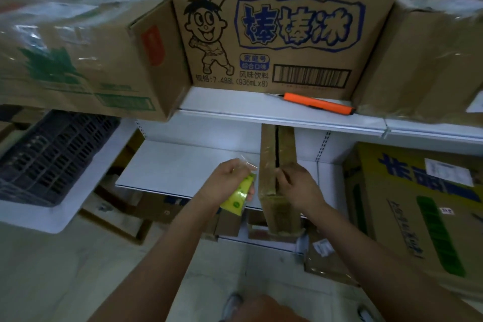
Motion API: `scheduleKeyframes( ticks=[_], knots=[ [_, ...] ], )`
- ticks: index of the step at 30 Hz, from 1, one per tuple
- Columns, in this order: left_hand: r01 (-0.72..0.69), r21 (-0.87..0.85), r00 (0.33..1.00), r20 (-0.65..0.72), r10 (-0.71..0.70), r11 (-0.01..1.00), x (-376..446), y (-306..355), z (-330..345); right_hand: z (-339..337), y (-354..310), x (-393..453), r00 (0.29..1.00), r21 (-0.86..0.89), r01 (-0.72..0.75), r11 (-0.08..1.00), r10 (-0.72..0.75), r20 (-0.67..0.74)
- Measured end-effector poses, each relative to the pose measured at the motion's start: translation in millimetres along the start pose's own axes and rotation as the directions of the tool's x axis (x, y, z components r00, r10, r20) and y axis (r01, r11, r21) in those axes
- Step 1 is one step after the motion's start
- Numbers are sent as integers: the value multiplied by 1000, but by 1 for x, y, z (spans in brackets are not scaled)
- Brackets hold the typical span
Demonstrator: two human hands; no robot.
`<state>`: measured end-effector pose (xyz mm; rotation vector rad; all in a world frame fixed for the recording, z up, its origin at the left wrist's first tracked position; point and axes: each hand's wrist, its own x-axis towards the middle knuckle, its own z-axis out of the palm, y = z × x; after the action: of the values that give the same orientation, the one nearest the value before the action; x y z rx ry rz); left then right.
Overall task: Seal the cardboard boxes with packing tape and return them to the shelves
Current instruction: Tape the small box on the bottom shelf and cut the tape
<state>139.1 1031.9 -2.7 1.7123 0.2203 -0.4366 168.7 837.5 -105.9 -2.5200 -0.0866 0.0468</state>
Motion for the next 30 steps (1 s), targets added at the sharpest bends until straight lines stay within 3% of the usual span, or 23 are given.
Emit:
scheduleKeyframes(
  ticks=[3, 6, 11, 15, 17, 20, 23, 25, 30],
  knots=[
    [35, 12, 999, 3, -35, 999, 13, -11, 10, 8, 1, -8, 984, -273, -152, 950, 172, 52],
    [36, 93, 998, -47, -32, 995, 22, -15, 17, 17, -14, -5, 936, -452, -320, 833, 352, -13],
    [27, 202, 999, -44, -19, 979, 35, -22, 16, 21, 15, 1, 881, -370, -471, 801, 449, -148],
    [-28, 319, 999, -11, 33, 947, 44, -21, 13, 7, 41, -2, 835, -320, -537, 781, 545, -73],
    [-75, 359, 997, 34, 67, 930, 47, -17, 13, -2, 48, -3, 877, -363, -456, 813, 481, -24],
    [-141, 383, 985, 145, 91, 913, 57, -13, 10, -17, 59, -9, 977, -477, -128, 870, 193, 91],
    [-190, 443, 960, 270, 72, 876, 73, -11, 10, -30, 65, -11, 960, -550, 181, 815, -26, 278],
    [-196, 487, 942, 334, 26, 851, 80, -7, 16, -32, 70, -9, 946, -550, 226, 804, -48, 319],
    [-192, 543, 875, 472, -107, 817, 89, 14, 42, -20, 82, -12, 974, -398, 96, 912, -4, 227]
  ],
)
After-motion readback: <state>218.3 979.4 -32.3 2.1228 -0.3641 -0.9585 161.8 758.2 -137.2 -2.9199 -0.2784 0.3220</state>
